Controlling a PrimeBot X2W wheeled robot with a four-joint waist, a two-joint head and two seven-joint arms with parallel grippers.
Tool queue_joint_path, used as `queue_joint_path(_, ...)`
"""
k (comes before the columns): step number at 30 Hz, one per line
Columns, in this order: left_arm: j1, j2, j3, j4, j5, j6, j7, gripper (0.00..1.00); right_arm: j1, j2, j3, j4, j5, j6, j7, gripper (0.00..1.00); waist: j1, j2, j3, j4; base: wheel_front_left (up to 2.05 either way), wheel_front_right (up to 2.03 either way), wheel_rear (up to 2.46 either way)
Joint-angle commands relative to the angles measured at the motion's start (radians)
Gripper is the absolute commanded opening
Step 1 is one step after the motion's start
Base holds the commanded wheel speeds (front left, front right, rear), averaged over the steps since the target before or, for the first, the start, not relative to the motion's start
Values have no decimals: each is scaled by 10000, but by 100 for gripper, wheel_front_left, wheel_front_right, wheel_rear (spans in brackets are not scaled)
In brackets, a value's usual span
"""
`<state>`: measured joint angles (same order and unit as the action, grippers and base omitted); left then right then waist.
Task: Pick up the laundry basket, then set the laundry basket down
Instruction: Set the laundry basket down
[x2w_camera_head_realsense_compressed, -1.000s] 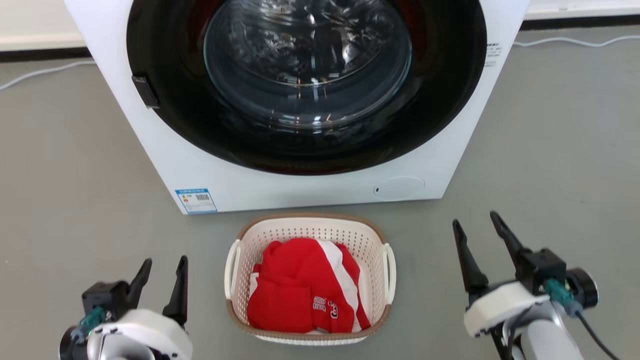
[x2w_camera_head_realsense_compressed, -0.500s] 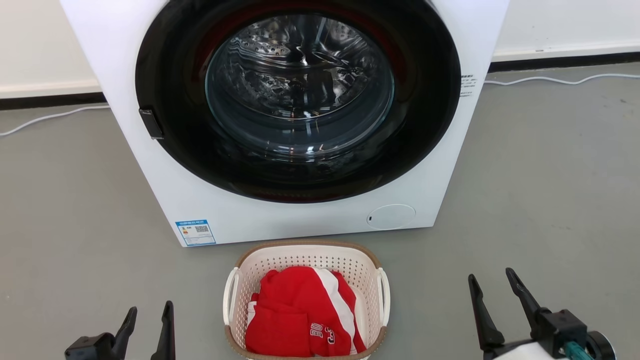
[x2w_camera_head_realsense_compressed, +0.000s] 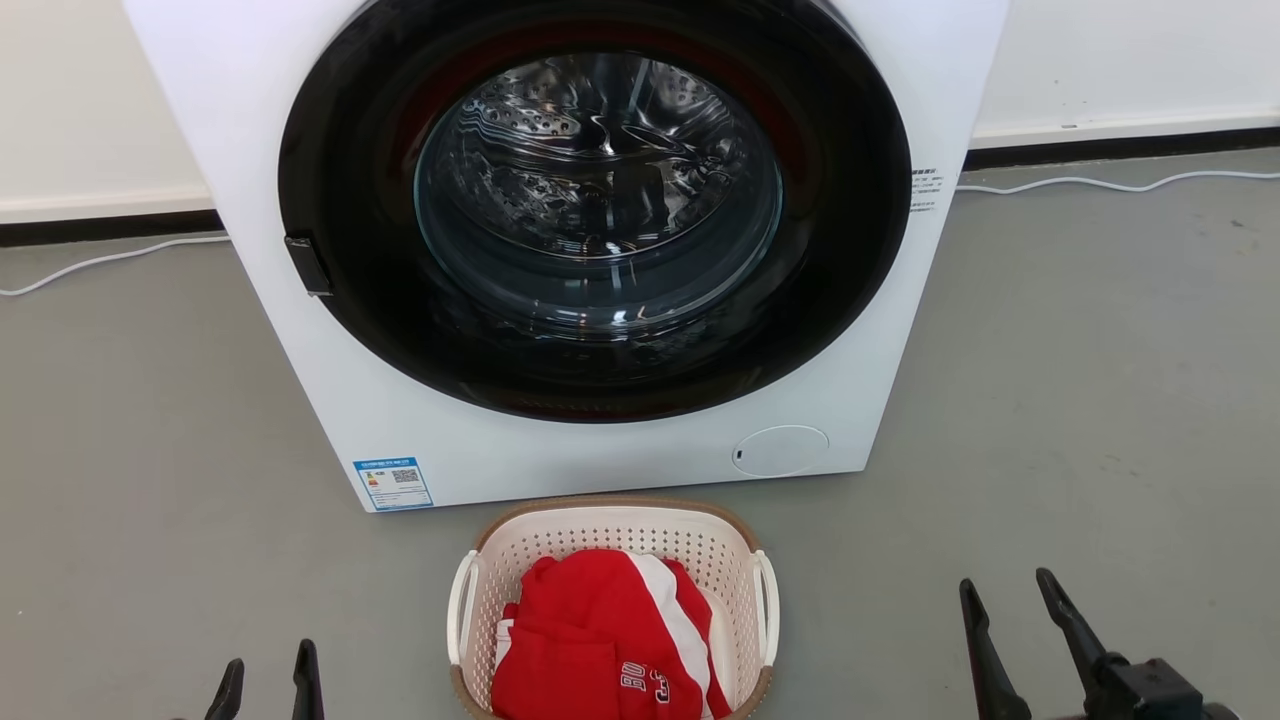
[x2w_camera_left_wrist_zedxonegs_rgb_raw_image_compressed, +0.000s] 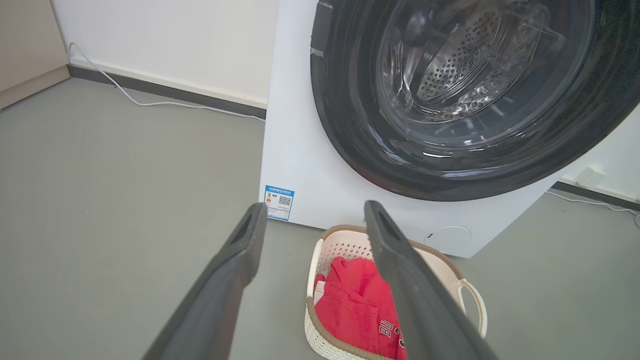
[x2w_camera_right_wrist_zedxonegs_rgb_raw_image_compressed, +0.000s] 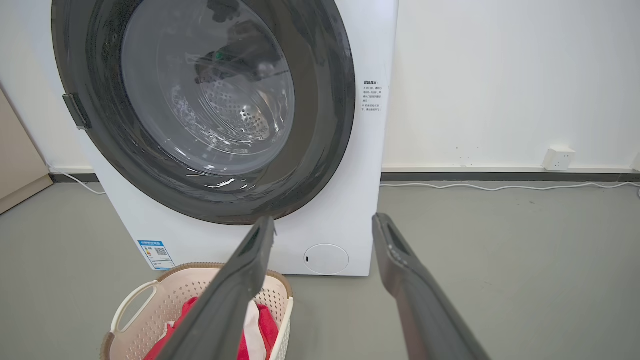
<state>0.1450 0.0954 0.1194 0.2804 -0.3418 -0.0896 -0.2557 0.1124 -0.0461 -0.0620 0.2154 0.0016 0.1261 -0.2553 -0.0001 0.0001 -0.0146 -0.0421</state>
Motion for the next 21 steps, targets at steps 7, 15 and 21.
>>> queue_joint_path(7,-216,37,468,-391,314,-122,-61,100,-103,-41,269,-301,121,46,-65,100,1,-1,16,25,0,0,0)
queue_joint_path(15,-431,86,515,-260,404,-181,-61,100,-312,-41,431,-338,136,46,-65,100,1,-1,245,-266,0,0,0)
queue_joint_path(21,-833,301,381,268,400,-233,-54,100,-536,-41,603,-497,176,46,-65,100,1,-1,575,-758,0,0,0)
